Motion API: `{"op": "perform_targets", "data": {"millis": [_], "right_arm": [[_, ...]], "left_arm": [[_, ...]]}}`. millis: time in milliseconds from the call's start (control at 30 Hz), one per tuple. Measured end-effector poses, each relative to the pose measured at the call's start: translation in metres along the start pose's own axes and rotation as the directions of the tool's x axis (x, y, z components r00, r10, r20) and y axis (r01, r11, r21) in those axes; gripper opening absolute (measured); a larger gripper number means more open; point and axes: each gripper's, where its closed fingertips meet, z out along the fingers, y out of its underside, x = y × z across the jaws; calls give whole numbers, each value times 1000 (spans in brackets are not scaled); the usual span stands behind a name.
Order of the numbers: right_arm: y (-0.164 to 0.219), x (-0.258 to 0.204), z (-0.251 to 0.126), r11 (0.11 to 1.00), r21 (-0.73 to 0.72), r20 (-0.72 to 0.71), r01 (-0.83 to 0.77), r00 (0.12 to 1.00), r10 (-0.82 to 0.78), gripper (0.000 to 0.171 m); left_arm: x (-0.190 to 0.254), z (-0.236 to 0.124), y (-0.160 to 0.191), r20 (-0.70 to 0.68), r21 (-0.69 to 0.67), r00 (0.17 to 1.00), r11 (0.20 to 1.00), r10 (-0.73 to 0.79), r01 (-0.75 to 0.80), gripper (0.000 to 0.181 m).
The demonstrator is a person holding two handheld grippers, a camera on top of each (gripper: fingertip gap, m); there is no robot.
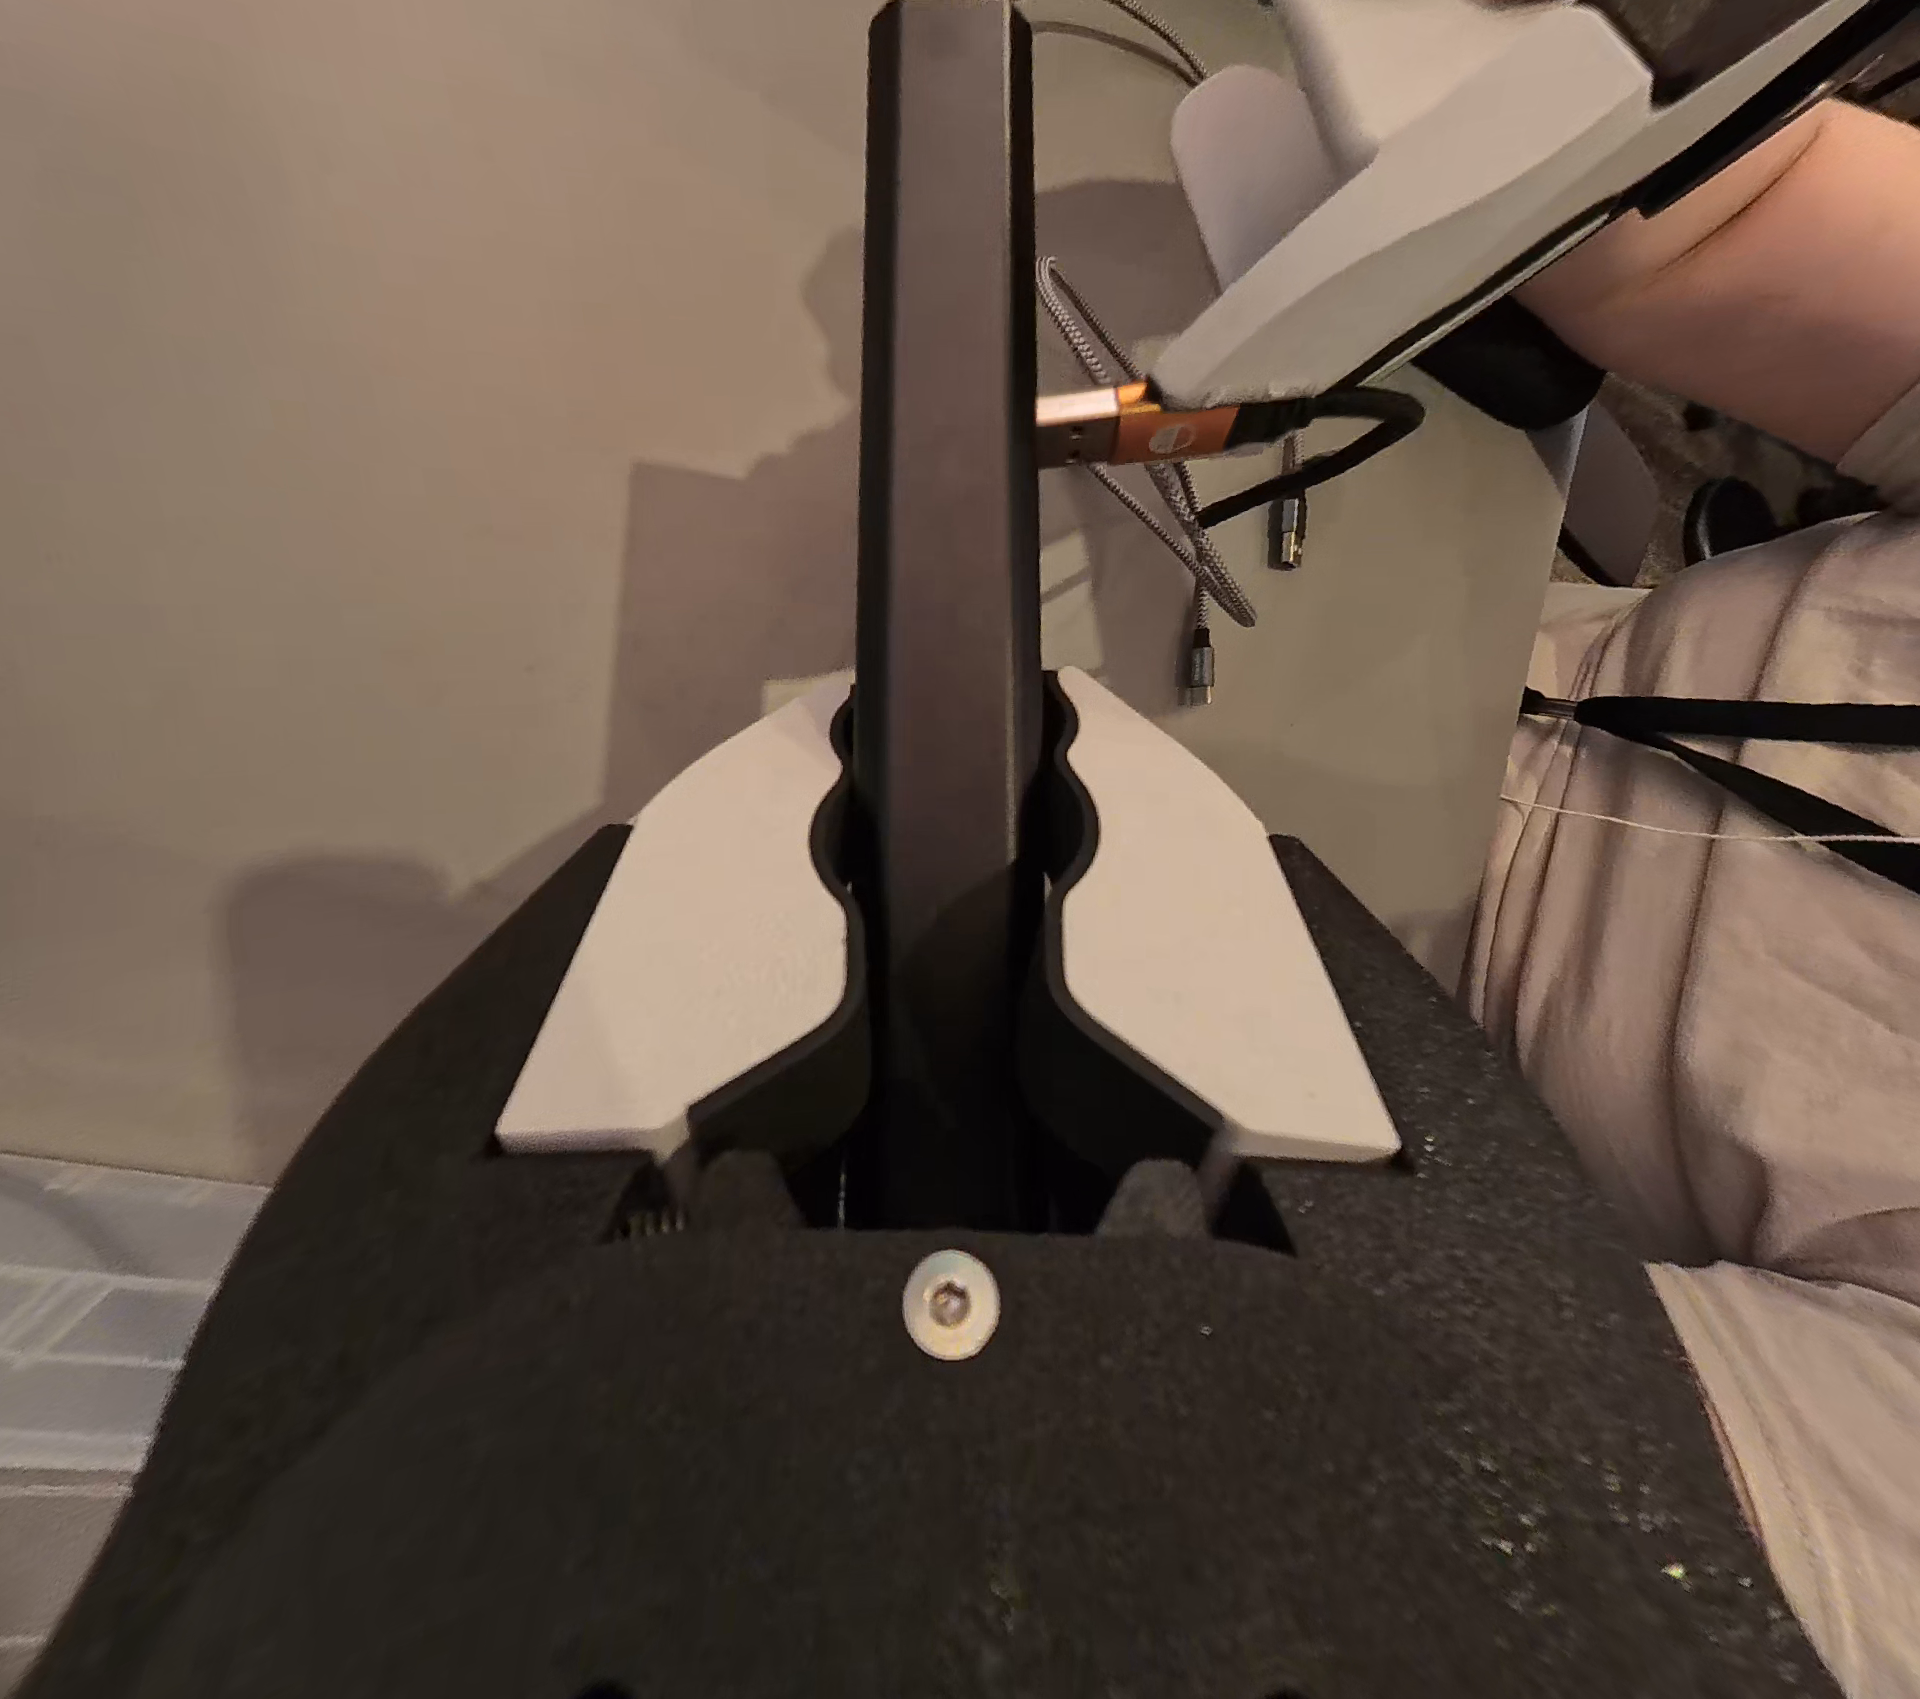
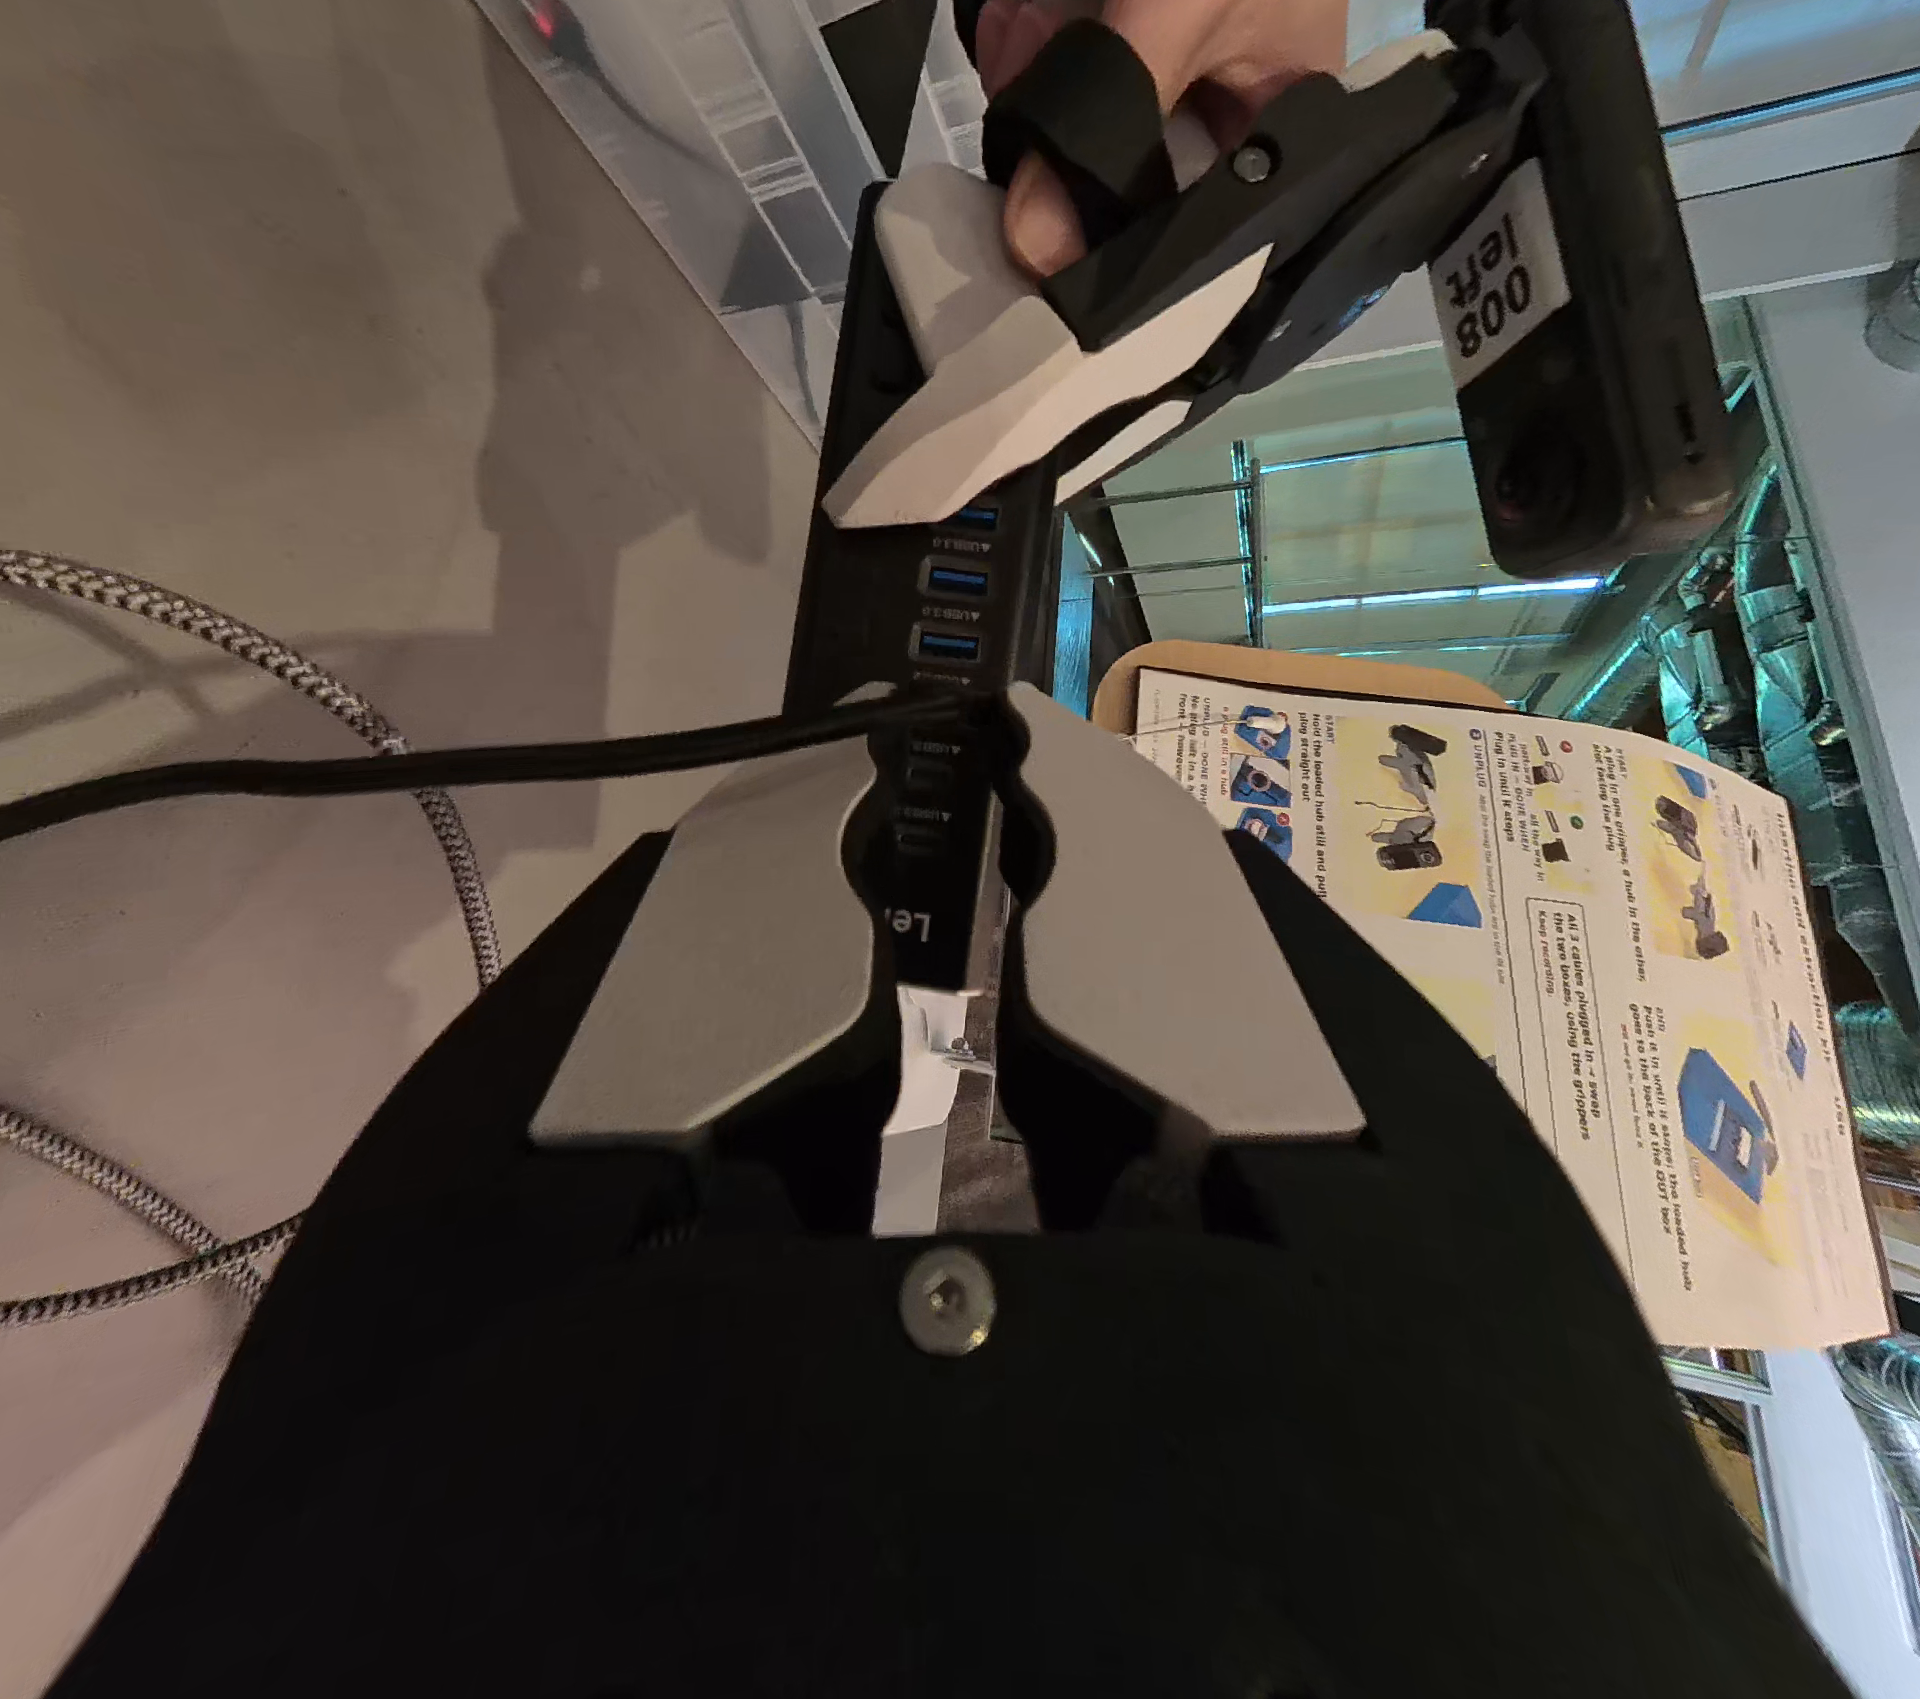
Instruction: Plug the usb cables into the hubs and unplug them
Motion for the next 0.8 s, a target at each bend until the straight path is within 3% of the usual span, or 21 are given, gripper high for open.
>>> {"op": "perform_targets", "data": {"millis": [567,800], "right_arm": [[0,-15,3,1000,-23,91,16,996,-14,16],[0,-8,5,1000,-15,39,5,999,-4,16]], "left_arm": [[3,5,10,10,-72,998,996,56,-55,30],[3,2,5,-16,-22,998,998,55,-55,30]]}}
